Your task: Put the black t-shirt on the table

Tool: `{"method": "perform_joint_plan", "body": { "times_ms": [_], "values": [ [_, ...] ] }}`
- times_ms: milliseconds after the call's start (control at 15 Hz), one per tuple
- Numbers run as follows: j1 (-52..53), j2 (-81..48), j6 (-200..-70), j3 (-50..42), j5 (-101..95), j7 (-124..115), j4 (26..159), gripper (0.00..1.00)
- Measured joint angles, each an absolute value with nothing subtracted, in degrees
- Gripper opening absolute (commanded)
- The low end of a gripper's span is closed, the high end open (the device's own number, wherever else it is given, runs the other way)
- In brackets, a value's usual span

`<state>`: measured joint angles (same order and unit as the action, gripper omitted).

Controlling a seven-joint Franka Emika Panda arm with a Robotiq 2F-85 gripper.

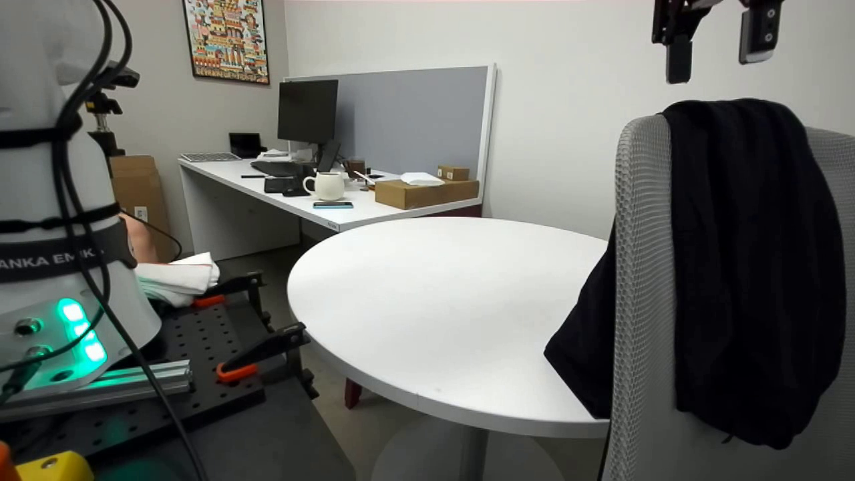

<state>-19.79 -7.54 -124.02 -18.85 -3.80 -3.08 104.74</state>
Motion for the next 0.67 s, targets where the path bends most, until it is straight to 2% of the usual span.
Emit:
{"method": "perform_joint_plan", "body": {
  "times_ms": [133, 200, 333, 667],
  "values": [
    [-19.81, -10.14, -124.45, -18.83, -2.58, -3.07, 102.68, 1.00],
    [-19.81, -11.39, -124.97, -18.77, -2.09, -3.09, 101.73, 0.78],
    [-19.81, -13.59, -125.82, -18.53, -0.90, -3.08, 100.04, 0.68],
    [-19.82, -17.35, -126.22, -17.53, 0.69, -3.08, 96.36, 0.29]
  ]
}}
